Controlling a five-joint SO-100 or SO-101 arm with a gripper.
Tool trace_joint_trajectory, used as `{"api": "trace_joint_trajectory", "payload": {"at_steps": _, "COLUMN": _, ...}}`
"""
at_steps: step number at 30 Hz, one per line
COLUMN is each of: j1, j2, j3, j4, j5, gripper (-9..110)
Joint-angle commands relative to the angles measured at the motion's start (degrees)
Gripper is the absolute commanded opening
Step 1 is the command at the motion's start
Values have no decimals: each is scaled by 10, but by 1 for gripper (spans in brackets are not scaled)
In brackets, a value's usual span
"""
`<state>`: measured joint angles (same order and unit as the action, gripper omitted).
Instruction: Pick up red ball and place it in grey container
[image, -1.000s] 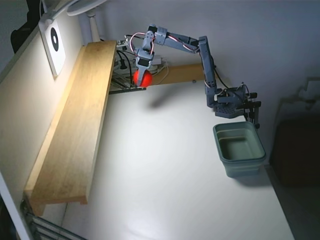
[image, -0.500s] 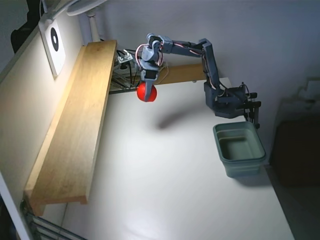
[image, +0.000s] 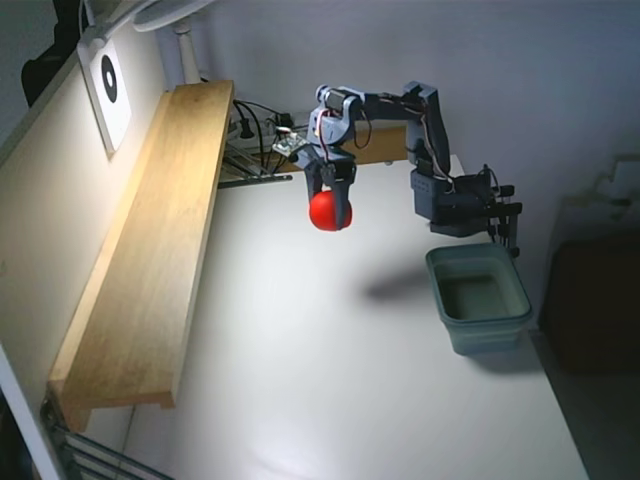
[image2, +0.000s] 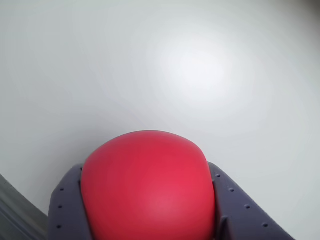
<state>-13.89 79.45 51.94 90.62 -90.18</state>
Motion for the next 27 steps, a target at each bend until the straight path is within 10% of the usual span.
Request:
{"api": "trace_joint_trajectory", "payload": {"at_steps": 1, "j1": -62, "j2": 15, "j3": -23, "j4": 7, "j5": 2, "gripper": 23}}
{"api": "trace_joint_trajectory", "payload": {"at_steps": 27, "j1": -365, "j2": 15, "j3": -23, "j4": 7, "j5": 2, "gripper": 23}}
